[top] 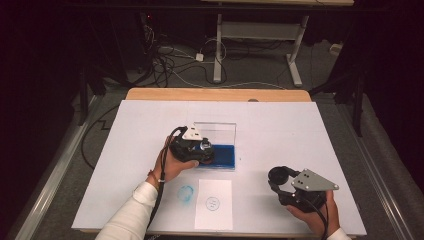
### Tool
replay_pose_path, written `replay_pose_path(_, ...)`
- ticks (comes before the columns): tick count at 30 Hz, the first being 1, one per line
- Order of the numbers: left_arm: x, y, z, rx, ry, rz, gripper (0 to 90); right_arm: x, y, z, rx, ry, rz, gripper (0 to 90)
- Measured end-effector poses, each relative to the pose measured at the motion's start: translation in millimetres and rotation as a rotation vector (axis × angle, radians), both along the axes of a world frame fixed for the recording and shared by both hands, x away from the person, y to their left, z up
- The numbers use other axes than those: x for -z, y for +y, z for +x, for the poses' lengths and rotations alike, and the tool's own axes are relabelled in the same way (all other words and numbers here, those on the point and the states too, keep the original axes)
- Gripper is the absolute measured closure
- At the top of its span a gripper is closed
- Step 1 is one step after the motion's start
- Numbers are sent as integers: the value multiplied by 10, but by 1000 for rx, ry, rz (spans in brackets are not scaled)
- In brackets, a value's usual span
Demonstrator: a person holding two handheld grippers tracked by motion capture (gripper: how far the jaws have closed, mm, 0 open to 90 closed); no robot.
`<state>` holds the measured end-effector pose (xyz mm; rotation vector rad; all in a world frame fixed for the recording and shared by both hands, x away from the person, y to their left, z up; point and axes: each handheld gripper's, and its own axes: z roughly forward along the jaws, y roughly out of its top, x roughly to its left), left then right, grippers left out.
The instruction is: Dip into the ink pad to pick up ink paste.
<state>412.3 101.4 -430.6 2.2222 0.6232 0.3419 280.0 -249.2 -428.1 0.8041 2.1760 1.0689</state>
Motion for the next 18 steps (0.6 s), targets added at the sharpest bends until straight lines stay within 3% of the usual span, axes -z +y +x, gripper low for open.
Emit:
replay_pose_path(7,31,2,28,-6,2,-8,545,4,7,-2,-9,4,-3,386)
replay_pose_path(9,51,-4,30,-11,-5,8,545,5,8,-2,-9,4,-3,386)
replay_pose_path(13,90,19,25,-11,-13,-26,545,4,7,-5,-11,4,-5,386)
replay_pose_path(18,133,27,-16,-2,-37,-32,545,1,10,-13,-13,3,-2,386)
